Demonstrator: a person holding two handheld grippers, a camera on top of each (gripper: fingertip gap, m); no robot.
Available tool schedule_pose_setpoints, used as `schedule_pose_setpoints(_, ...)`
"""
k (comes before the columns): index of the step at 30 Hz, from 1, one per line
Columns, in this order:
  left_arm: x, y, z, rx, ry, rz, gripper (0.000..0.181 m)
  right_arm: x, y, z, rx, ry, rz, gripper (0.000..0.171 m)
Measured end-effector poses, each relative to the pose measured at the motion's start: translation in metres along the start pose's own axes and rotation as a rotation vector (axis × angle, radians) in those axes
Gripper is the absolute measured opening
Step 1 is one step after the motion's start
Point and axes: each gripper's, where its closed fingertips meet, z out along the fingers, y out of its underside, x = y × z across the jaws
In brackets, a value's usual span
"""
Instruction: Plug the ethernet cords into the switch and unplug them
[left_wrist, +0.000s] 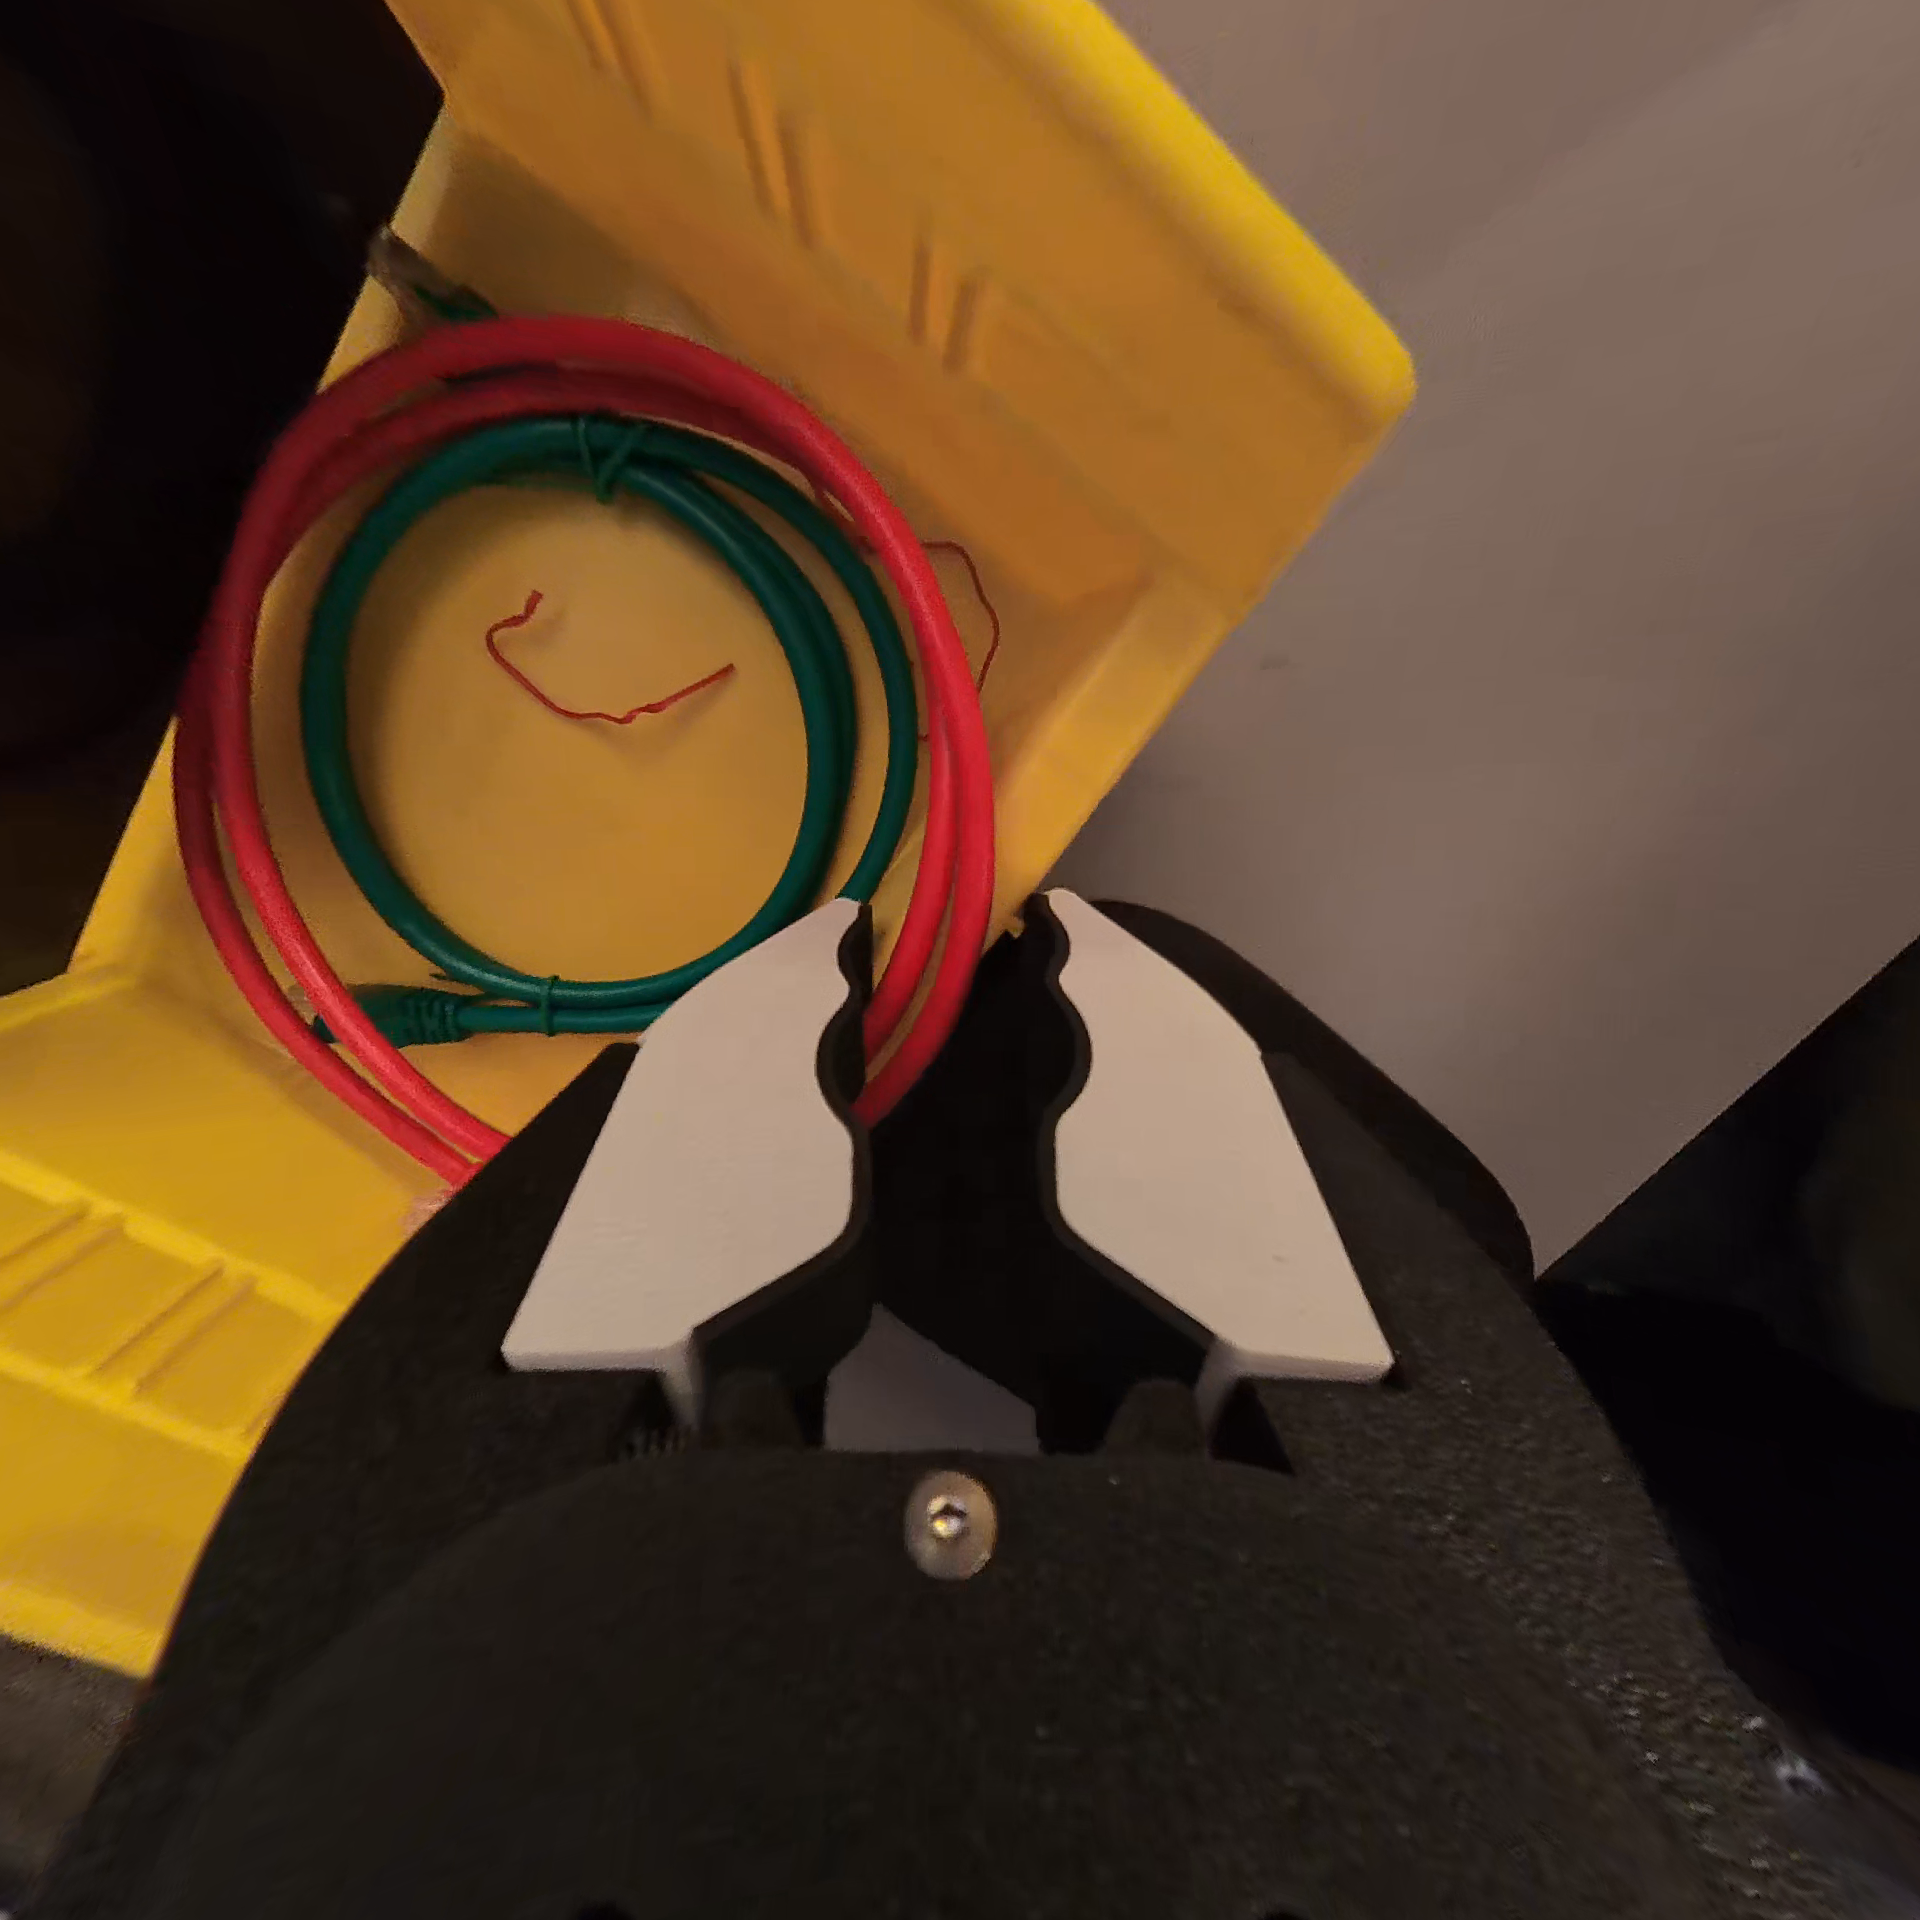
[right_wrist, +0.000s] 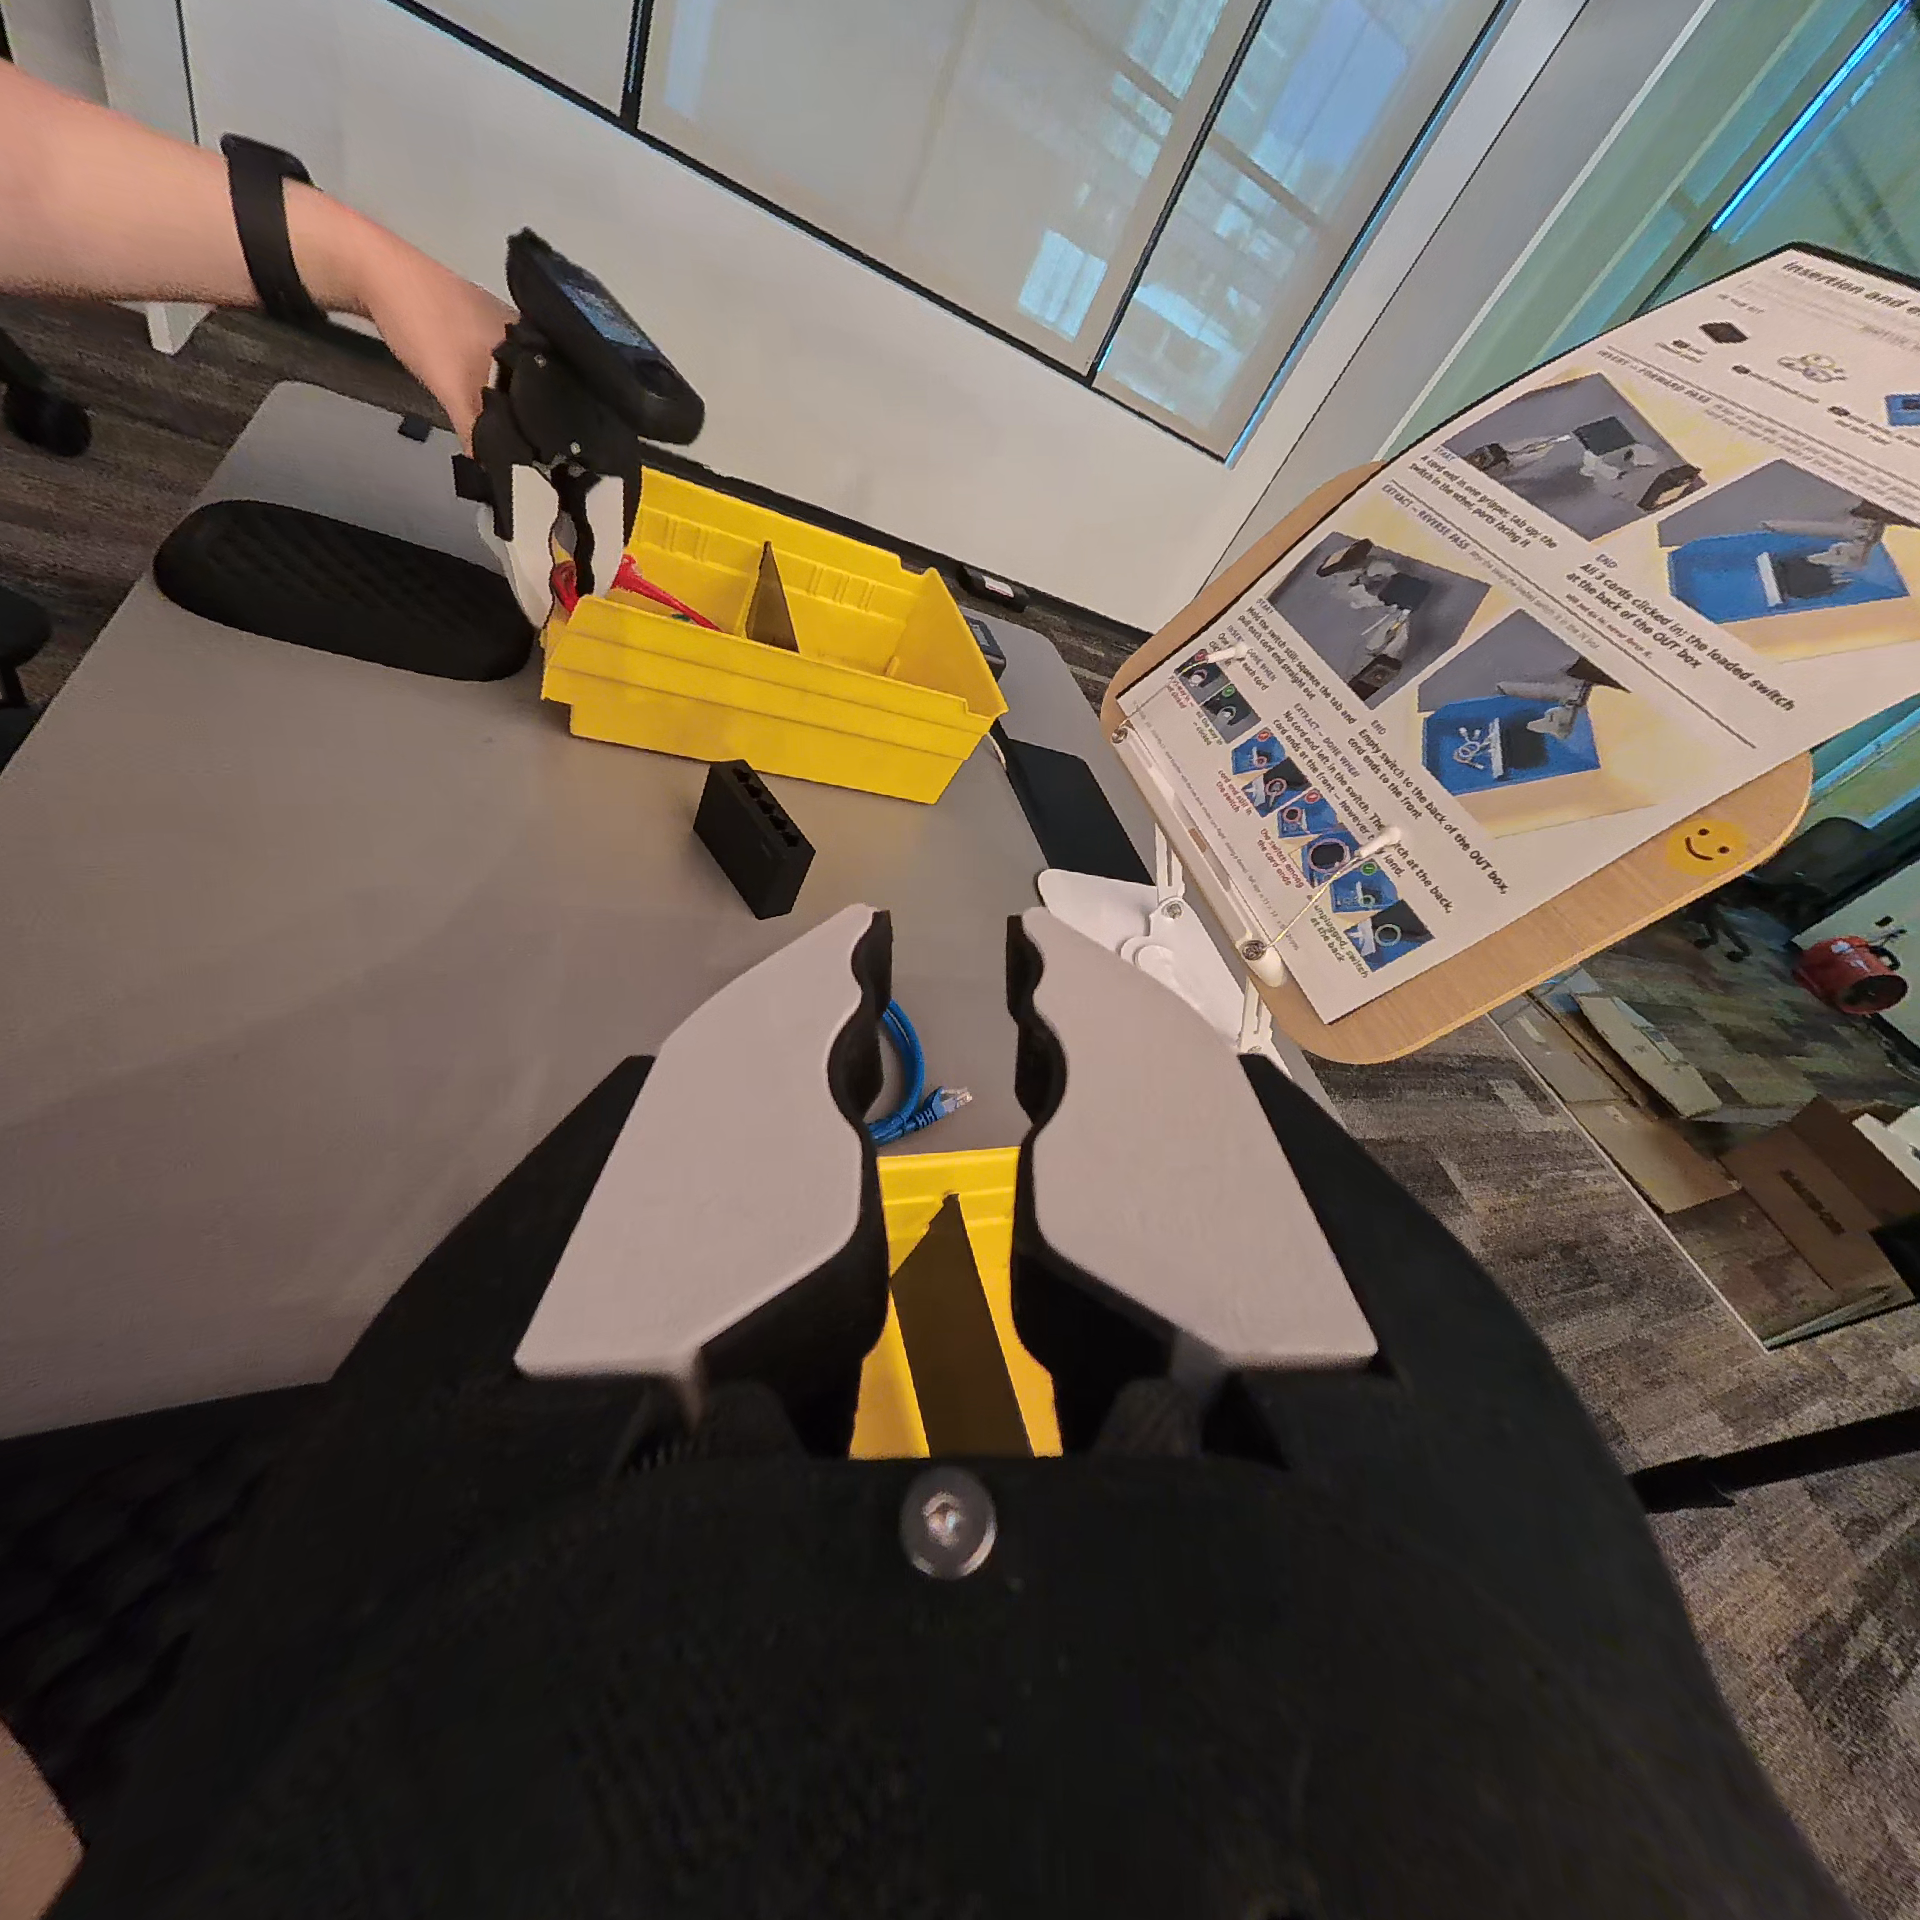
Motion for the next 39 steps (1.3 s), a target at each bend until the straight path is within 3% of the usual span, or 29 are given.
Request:
schedule_pose_setpoints(4,-0.002,0.003,-0.008,-0.052,-0.021,0.017,0.026,0.001,0.001,-0.003,0.005,0.004,0.002,0.022)
schedule_pose_setpoints(7,0.002,-0.008,-0.016,-0.002,0.016,-0.002,0.010,0.001,0.000,-0.006,0.017,0.011,0.003,0.022)
schedule_pose_setpoints(10,-0.007,-0.013,-0.028,0.009,-0.045,0.003,0.009,0.002,-0.001,-0.010,0.031,0.016,0.004,0.022)
schedule_pose_setpoints(16,-0.030,-0.039,-0.088,0.155,-0.193,-0.084,0.007,0.003,-0.002,-0.017,0.050,0.030,0.008,0.022)
schedule_pose_setpoints(20,-0.042,-0.074,-0.148,0.276,-0.398,-0.064,0.007,0.004,-0.002,-0.018,0.047,0.033,0.009,0.022)
schedule_pose_setpoints(27,0.011,-0.171,-0.226,0.470,-0.542,0.116,0.006,0.003,-0.001,-0.016,0.033,0.032,0.004,0.022)
schedule_pose_setpoints(32,0.061,-0.234,-0.211,0.521,-0.488,0.271,0.006,0.001,-0.002,-0.017,0.029,0.029,-0.005,0.022)
schedule_pose_setpoints(39,0.098,-0.306,-0.116,0.540,-0.360,0.384,0.006,-0.004,-0.002,-0.019,0.019,0.014,-0.014,0.022)
